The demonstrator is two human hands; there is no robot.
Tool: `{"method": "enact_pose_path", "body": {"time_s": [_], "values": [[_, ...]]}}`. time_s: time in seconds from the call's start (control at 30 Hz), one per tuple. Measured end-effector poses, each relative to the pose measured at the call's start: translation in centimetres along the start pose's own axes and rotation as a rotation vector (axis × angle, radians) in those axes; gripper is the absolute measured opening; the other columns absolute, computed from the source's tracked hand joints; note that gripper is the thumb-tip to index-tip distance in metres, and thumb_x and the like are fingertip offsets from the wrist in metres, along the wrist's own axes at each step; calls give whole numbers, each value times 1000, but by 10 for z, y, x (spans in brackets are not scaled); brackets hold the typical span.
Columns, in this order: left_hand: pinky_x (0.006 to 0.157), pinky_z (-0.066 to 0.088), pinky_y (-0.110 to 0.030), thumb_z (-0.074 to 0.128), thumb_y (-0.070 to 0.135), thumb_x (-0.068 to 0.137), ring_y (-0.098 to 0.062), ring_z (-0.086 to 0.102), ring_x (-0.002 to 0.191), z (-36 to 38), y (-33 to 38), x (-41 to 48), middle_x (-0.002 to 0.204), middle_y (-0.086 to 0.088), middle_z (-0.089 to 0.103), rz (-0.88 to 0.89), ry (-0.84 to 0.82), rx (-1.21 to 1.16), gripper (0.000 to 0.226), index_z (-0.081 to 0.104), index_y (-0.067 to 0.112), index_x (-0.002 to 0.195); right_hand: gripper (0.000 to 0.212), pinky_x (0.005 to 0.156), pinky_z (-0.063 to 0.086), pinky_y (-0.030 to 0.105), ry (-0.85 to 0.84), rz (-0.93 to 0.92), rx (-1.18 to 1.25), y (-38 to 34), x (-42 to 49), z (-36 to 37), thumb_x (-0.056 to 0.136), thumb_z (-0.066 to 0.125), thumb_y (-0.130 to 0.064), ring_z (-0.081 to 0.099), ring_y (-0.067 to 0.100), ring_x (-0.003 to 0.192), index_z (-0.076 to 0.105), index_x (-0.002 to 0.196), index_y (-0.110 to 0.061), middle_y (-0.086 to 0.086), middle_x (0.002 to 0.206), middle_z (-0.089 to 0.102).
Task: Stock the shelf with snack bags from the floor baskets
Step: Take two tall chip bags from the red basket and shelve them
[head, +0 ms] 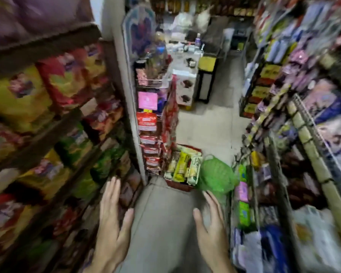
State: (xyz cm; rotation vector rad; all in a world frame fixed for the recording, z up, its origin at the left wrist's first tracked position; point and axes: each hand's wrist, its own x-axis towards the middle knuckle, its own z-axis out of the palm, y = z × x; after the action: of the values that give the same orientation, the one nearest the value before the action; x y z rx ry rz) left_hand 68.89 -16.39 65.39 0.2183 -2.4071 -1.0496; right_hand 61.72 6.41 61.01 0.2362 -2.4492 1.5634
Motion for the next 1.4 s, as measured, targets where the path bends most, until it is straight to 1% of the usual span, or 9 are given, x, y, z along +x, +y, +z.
{"method": "enact_pose_path", "body": {"time_s": [0.2, 0.33, 0.43, 0.63, 0.8, 1.0, 1.1, 1.27, 1.4], "values": [[121, 7, -22, 25, 61, 98, -12, 9, 152, 98, 42, 110, 163, 21, 9, 36, -73, -21, 60, 12, 41, 153, 49, 108, 21, 4, 13, 59, -1, 34, 115, -38, 93, 51, -43, 33, -5, 139, 43, 140, -33, -15, 147, 43], [122, 7, -23, 25, 62, 98, -12, 8, 152, 155, 33, 180, 163, 19, 8, 28, -89, -66, 64, 12, 36, 155, 48, 108, 20, 4, 9, 88, -27, 66, 197, -27, 93, 53, -34, 33, -2, 140, 41, 139, -36, -11, 149, 42], [123, 8, -29, 25, 61, 99, -14, 9, 152, 196, 16, 227, 164, 16, 10, 31, -100, -100, 62, 12, 37, 154, 48, 110, 17, 4, -8, 97, -71, 88, 246, -14, 92, 50, -44, 32, -3, 140, 40, 139, -39, -12, 149, 41], [122, 8, -28, 30, 51, 100, -15, 10, 152, 304, -21, 336, 165, 6, 13, 14, -284, -145, 61, 16, 28, 155, 55, 115, 24, 20, -14, 212, -117, 148, 359, 7, 90, 44, -50, 30, -2, 141, 44, 142, -31, -10, 151, 40], [122, 10, -30, 29, 58, 97, -6, 7, 151, 400, -54, 392, 164, 11, 13, -87, -451, -113, 65, 17, 32, 155, 61, 113, 20, 11, -60, 345, -139, 224, 429, 23, 89, 44, -51, 33, 0, 139, 46, 143, -22, -12, 149, 40], [119, 11, -31, 31, 56, 100, 2, 7, 145, 548, -144, 430, 157, 18, 14, -328, -676, 44, 62, 14, 33, 155, 50, 111, 25, 23, -237, 646, -135, 389, 497, 85, 97, 58, -27, 39, 19, 140, 46, 143, -14, 5, 150, 43], [115, 12, -26, 38, 43, 103, -13, 17, 149, 624, -215, 436, 162, 3, 20, -541, -761, 100, 59, 19, 24, 156, 51, 108, 26, 22, -382, 770, -157, 483, 514, 133, 97, 58, -25, 38, 22, 140, 44, 144, -13, 6, 152, 40], [115, 24, -33, 42, 44, 102, -29, 30, 146, 743, -353, 412, 159, -15, 29, -887, -823, 159, 62, 27, 13, 153, 55, 107, 37, 34, -470, 1017, -188, 633, 497, 220, 94, 61, -25, 48, 30, 133, 45, 143, -10, 15, 144, 50], [112, 29, -33, 46, 65, 91, -26, 34, 143, 810, -456, 382, 158, -10, 33, -1024, -872, 136, 82, 29, 14, 153, 55, 97, 46, 38, -504, 1169, -169, 727, 458, 287, 90, 63, -29, 57, 33, 121, 47, 141, -14, 16, 133, 60]]}}
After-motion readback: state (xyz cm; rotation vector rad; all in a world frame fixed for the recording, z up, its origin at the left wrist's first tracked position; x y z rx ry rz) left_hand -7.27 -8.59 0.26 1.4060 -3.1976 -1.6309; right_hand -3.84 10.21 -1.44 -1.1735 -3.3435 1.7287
